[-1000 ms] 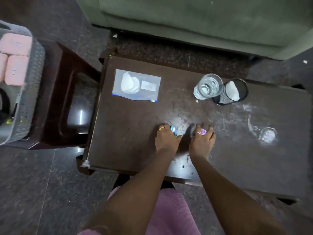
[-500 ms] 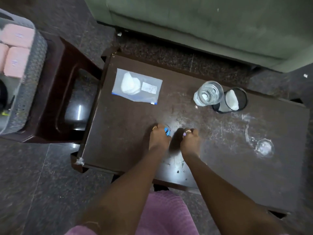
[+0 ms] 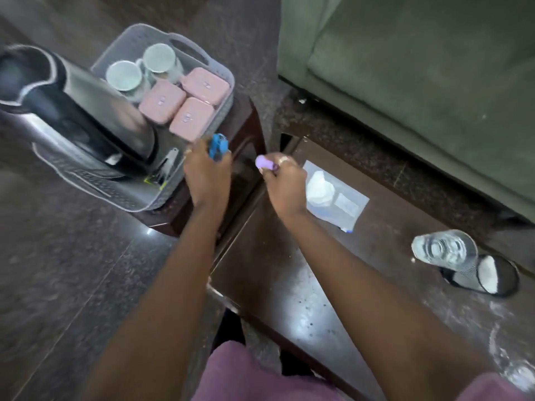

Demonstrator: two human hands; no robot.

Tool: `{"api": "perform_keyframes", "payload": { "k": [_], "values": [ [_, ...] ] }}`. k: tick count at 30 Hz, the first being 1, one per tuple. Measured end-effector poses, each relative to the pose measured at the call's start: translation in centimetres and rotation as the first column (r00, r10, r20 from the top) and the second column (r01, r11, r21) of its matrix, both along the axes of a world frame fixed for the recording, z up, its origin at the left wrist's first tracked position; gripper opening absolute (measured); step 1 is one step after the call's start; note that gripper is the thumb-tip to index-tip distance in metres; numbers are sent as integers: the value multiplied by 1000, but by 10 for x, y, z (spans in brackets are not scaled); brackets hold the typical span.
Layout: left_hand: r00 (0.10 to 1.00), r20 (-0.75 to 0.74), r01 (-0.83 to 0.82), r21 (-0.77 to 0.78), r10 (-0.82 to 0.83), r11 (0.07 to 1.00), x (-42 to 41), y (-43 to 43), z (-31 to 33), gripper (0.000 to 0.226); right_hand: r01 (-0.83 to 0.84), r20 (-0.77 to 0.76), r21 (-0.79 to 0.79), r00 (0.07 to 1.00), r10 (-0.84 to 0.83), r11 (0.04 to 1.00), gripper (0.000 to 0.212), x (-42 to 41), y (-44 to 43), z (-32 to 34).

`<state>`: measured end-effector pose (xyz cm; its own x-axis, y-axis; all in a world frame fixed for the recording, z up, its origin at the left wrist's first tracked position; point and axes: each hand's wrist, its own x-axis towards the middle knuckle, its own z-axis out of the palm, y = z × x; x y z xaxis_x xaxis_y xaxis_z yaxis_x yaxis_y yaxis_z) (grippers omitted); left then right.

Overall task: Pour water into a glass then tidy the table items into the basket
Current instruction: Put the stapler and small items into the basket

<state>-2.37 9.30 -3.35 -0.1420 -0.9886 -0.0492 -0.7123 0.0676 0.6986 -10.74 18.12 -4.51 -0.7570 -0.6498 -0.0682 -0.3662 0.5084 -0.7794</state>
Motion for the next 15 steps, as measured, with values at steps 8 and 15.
{"api": "perform_keyframes", "payload": {
  "k": [8,15],
  "values": [
    [968,245,-82,128,48,988,30,-93,2,37,-266,72,-3,961,266,964,26,36,-111,17],
    [931,339,-213,198,138,957,28,-107,-13,29,-340,-53,192,933,355,921,16,54,-133,-4]
  ]
}}
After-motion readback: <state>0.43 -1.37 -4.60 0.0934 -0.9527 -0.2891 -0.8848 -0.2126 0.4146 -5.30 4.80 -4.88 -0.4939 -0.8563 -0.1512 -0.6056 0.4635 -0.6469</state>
